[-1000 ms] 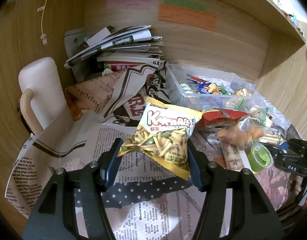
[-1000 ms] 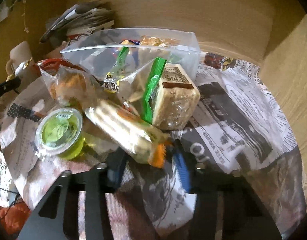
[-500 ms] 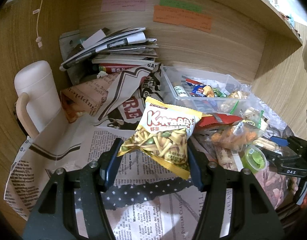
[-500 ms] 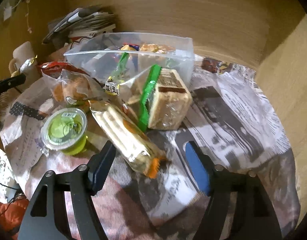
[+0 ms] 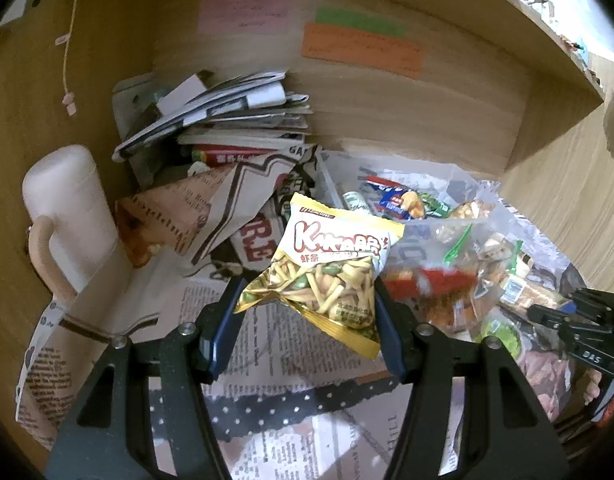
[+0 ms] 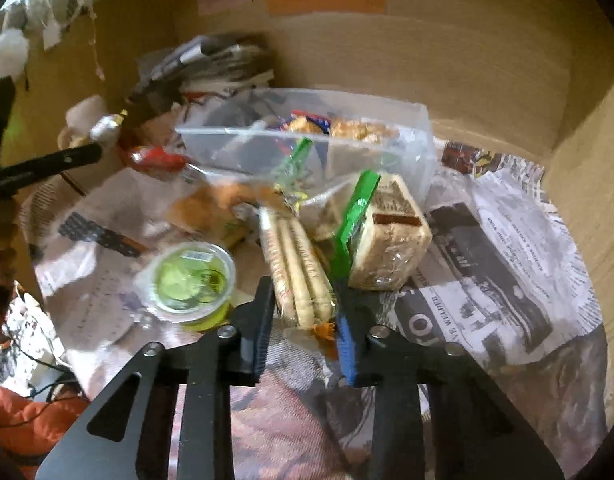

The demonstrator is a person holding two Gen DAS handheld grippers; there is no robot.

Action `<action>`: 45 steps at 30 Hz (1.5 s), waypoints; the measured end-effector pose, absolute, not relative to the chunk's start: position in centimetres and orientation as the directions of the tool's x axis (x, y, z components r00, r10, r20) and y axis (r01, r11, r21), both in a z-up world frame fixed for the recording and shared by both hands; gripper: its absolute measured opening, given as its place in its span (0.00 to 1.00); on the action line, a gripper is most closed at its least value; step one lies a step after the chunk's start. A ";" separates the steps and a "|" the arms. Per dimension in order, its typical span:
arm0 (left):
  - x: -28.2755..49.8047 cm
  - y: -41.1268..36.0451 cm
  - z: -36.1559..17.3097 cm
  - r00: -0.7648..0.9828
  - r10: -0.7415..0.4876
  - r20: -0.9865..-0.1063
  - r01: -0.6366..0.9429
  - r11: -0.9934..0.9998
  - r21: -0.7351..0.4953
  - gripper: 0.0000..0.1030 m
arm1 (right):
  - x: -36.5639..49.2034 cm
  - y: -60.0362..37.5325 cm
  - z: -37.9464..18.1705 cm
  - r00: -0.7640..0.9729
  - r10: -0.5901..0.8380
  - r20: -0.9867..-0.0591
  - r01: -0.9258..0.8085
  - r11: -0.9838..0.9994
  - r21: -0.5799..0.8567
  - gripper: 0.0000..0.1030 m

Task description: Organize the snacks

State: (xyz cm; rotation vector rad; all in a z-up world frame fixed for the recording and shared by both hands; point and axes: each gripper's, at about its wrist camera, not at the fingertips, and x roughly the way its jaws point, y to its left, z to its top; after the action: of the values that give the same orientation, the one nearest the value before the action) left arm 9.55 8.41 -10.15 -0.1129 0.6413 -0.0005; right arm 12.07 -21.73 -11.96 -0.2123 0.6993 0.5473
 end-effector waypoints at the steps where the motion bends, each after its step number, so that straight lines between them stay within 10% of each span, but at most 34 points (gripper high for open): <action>1: 9.7 8.3 -9.9 0.804 -0.041 -0.593 -0.028 0.994 -0.106 0.58 | 11.8 -22.0 -11.6 0.640 0.407 -0.651 -0.540 0.842 -0.005 0.21; 25: 17.3 4.5 -5.8 0.813 -0.154 -0.562 0.100 0.987 -0.127 0.58 | 15.8 -22.3 -4.7 0.799 0.367 -0.476 -0.430 0.903 -0.025 0.20; 45: 26.8 1.4 -9.0 0.691 -0.229 -0.685 0.161 0.973 -0.163 0.58 | 26.0 -20.0 -7.5 0.727 0.330 -0.602 -0.423 0.906 -0.015 0.20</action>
State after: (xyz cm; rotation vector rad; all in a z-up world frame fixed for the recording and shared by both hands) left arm 26.75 1.38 -8.97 -0.0924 0.7776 -0.2182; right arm 25.98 -20.04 -7.48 -0.1554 0.6326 0.4169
